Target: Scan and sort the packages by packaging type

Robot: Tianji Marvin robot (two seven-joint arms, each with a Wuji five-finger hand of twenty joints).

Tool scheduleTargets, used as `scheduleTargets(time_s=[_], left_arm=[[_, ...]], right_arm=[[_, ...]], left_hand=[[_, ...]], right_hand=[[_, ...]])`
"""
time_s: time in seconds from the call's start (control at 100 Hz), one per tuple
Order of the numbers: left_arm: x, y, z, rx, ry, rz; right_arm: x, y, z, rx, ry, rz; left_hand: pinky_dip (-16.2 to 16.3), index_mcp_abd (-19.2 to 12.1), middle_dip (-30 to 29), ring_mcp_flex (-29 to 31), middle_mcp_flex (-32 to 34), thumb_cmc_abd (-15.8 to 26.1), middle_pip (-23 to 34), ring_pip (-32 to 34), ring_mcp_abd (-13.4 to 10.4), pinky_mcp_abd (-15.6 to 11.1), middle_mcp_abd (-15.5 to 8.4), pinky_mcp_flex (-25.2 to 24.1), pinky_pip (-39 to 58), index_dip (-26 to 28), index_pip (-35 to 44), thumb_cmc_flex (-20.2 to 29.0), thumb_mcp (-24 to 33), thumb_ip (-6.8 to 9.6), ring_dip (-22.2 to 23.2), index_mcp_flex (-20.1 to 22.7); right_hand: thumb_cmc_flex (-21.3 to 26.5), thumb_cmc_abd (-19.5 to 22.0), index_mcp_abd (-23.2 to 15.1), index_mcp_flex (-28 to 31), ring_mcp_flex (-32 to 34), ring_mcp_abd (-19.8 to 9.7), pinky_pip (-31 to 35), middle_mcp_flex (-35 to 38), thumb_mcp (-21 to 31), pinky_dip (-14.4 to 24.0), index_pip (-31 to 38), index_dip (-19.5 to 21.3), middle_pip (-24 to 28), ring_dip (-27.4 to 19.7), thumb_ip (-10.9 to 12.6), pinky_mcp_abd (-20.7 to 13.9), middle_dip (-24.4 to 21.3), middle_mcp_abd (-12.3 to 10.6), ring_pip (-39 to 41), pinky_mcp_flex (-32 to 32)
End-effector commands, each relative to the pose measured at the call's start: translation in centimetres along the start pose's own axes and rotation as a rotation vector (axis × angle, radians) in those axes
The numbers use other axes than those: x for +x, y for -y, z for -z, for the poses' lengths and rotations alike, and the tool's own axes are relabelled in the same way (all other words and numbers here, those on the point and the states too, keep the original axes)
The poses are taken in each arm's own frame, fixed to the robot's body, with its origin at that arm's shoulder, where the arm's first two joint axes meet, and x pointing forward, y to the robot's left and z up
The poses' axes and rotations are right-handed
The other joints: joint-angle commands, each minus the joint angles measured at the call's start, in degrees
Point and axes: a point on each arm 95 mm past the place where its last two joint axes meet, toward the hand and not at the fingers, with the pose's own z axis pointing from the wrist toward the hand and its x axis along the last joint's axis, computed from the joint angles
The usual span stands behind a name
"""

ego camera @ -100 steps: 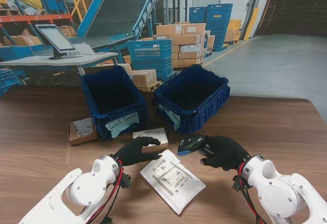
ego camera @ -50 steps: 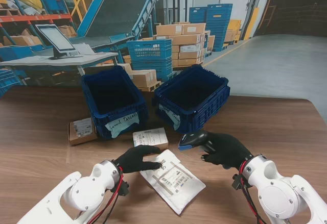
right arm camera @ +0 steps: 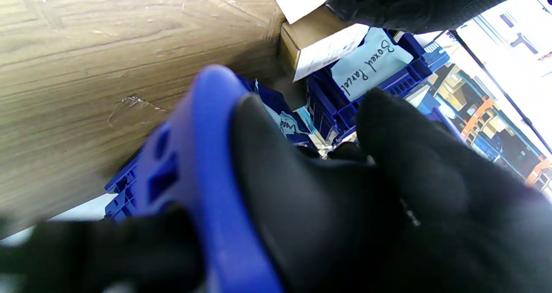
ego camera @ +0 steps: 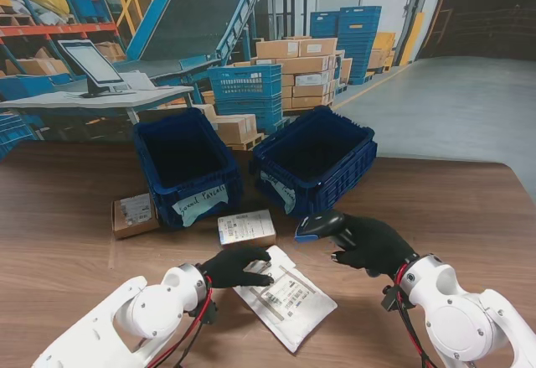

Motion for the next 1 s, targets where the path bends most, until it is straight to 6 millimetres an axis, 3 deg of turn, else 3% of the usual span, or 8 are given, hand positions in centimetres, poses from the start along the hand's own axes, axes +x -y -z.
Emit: scheduleTargets(time_s=[0.0,0.3,0.68,0.99], left_arm=[[-0.1,-0.7,-0.2,-0.033,0.017,0.001],[0.2,-1.2,-0.4,-0.013,0.056,0.006],[1.1,-1.6,-1.6,-0.095,0.143,-0.095],[0.4,-2.0,-2.7,-0.138,0.186,-0.150]], right_arm=[[0.3,0.3,0.0,0.006,-0.007,-0.014],[0.3,0.4,0.2,0.013,-0.017,-0.021],[0.5,0.5,0.6,0.010,-0.028,-0.033],[0.4,0.3,0.8,0.002,-0.019,-0.049]], left_hand=[[-0.8,1.9,-1.1,-2.1,-2.4,1.5,-0.9,-1.6,0.6,2.3,0.8,0.2,-0.2,-1.0,-1.1,-1.4,-2.1,0.74,-0.6,-2.3],[-0.5,5.4,-1.4,-3.0,-6.1,1.9,-1.1,-1.5,0.8,2.4,2.0,-0.3,-0.8,-2.8,-3.1,-2.3,-3.6,0.59,-0.4,-7.1],[-0.5,7.6,-1.7,-4.1,-6.8,2.5,-1.2,-2.1,1.9,3.0,3.5,-0.8,-1.6,-4.2,-3.3,-3.9,-5.6,-0.03,-0.6,-7.5],[-0.5,7.8,-1.8,-4.4,-6.8,1.5,-1.2,-2.3,2.0,3.1,3.6,-0.8,-2.1,-4.8,-3.2,-3.3,-5.5,0.22,-0.9,-7.8]], right_hand=[[3.7,0.1,-4.5,1.6,2.9,-4.6,0.4,0.9,4.0,0.8,0.3,0.3,1.6,2.5,0.2,0.0,0.9,0.3,3.8,0.2],[3.8,-0.2,-4.5,1.9,2.9,-4.4,0.4,1.0,4.1,0.9,0.1,0.3,1.5,2.6,0.2,0.2,0.9,0.6,3.8,0.1],[3.9,-0.4,-4.4,2.2,3.0,-4.2,0.4,1.2,4.1,0.9,0.0,0.3,1.4,2.6,0.1,0.3,0.9,0.6,3.8,0.1],[4.0,-0.5,-4.4,2.5,3.0,-4.2,0.3,1.3,4.0,0.9,-0.2,0.3,1.3,2.6,0.0,0.4,1.0,0.6,3.8,0.0]])
